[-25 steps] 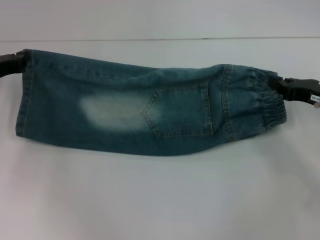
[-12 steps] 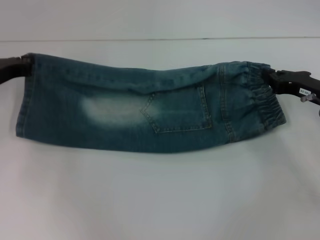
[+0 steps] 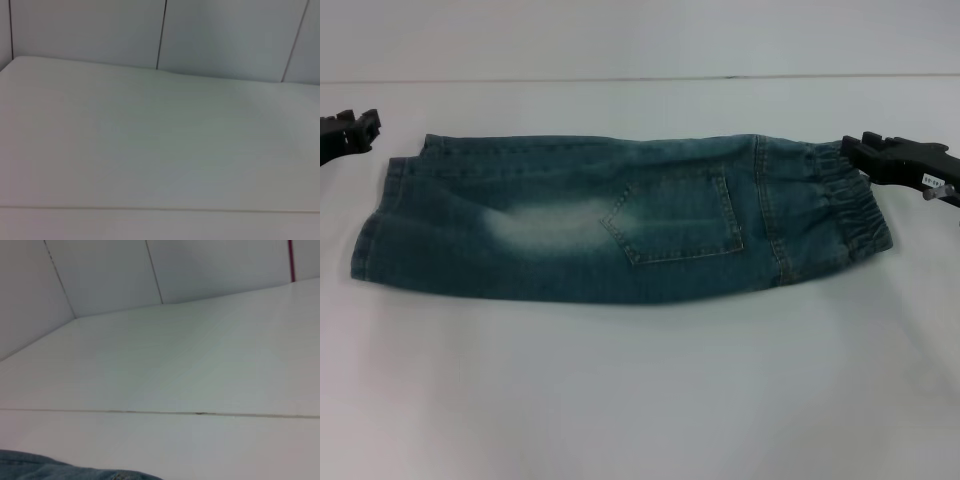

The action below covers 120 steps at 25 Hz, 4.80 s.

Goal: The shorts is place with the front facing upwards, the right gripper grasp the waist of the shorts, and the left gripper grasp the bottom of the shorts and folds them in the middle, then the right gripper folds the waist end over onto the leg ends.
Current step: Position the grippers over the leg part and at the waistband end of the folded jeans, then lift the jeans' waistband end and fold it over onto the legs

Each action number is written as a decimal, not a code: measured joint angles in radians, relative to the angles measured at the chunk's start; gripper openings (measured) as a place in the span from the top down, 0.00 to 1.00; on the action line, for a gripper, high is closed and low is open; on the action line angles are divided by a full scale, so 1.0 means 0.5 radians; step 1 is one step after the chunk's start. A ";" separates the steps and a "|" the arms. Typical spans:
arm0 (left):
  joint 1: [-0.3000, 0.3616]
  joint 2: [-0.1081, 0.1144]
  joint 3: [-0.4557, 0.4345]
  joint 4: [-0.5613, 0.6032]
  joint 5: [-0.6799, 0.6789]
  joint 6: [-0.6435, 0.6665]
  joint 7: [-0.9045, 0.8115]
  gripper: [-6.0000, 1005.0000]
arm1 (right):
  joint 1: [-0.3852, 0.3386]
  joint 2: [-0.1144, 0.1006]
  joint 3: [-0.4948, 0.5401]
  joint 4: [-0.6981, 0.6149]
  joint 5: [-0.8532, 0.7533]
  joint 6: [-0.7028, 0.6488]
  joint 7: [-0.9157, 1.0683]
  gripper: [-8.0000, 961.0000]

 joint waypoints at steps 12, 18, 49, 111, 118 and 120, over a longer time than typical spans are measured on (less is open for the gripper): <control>0.168 0.000 -0.013 0.012 -0.326 0.573 0.211 0.41 | -0.063 -0.085 -0.026 -0.026 -0.014 -0.168 0.238 0.42; 0.253 0.044 0.023 0.015 -0.289 1.277 0.239 0.24 | -0.092 -0.209 -0.140 -0.212 -0.227 -0.572 0.656 0.20; 0.217 0.027 0.149 -0.042 -0.071 1.758 0.238 0.11 | 0.394 -0.166 -0.664 -0.619 -1.543 -0.767 1.825 0.17; -0.292 -0.086 -0.189 -1.990 -1.233 0.581 3.613 0.99 | 0.488 -0.194 -0.405 -1.329 -0.889 -1.765 1.848 0.87; -0.301 -0.086 -0.506 -2.159 -0.800 0.519 3.614 0.99 | 0.561 -0.170 -0.440 -1.355 -0.888 -1.791 1.852 0.87; -0.300 -0.086 -0.607 -2.207 -0.672 0.478 3.614 0.99 | 0.576 -0.163 -0.458 -1.356 -0.888 -1.791 1.855 0.87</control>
